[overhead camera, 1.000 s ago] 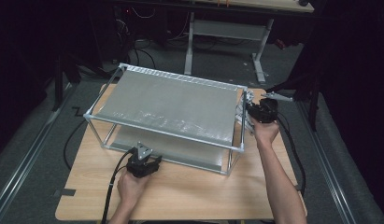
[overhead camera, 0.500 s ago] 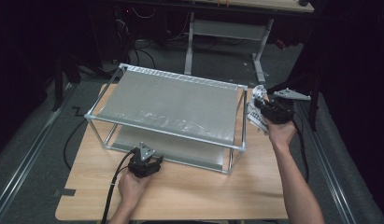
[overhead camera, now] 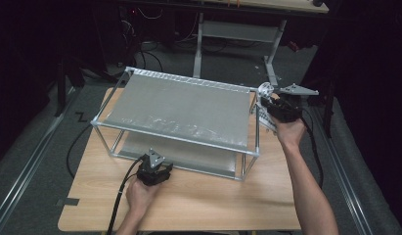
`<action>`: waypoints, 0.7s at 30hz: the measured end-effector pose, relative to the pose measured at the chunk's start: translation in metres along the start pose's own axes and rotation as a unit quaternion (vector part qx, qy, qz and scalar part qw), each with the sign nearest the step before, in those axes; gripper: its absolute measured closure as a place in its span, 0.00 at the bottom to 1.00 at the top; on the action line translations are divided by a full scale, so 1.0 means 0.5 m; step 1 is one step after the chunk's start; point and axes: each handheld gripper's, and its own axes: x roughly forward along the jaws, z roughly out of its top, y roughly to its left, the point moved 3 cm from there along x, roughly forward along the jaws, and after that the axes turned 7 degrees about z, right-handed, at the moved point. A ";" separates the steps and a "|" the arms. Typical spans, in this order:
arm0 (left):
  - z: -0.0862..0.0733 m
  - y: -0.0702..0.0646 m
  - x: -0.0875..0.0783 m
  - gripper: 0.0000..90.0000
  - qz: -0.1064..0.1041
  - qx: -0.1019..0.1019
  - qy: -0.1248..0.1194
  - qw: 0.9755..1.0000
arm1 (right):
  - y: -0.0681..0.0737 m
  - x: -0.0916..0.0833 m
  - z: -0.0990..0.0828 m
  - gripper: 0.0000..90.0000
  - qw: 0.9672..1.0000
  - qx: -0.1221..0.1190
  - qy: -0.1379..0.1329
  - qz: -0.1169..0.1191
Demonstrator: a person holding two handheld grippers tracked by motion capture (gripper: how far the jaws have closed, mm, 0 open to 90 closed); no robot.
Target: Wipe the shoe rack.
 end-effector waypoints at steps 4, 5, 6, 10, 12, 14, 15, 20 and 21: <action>0.000 0.000 0.000 0.52 0.000 0.000 0.000 1.000 | 0.013 0.001 -0.007 0.87 1.000 -0.006 0.002 0.008; 0.000 0.000 0.000 0.52 0.000 0.000 0.000 1.000 | 0.016 0.000 -0.009 0.87 1.000 -0.008 0.002 0.010; 0.000 0.000 0.000 0.52 0.000 0.000 0.000 1.000 | 0.019 -0.003 -0.011 0.87 1.000 -0.011 0.002 0.012; 0.001 -0.001 0.001 0.52 0.001 0.000 0.000 1.000 | 0.033 -0.019 -0.021 0.87 1.000 -0.020 0.001 0.019; 0.001 -0.001 0.002 0.52 0.000 0.000 0.000 1.000 | 0.043 -0.028 -0.029 0.87 0.999 -0.026 0.000 0.024; 0.002 -0.002 0.002 0.52 0.000 0.000 0.000 1.000 | 0.051 -0.039 -0.037 0.87 0.999 -0.029 -0.002 0.030; 0.002 -0.002 0.002 0.52 0.001 0.000 0.000 1.000 | 0.055 -0.044 -0.041 0.87 0.999 -0.031 -0.002 0.033; 0.006 -0.006 0.006 0.52 0.002 -0.001 0.001 1.000 | 0.078 -0.072 -0.057 0.87 0.998 -0.034 -0.004 0.043; 0.007 -0.007 0.008 0.53 0.002 -0.002 0.001 1.000 | 0.082 -0.077 -0.061 0.87 0.998 -0.036 -0.005 0.044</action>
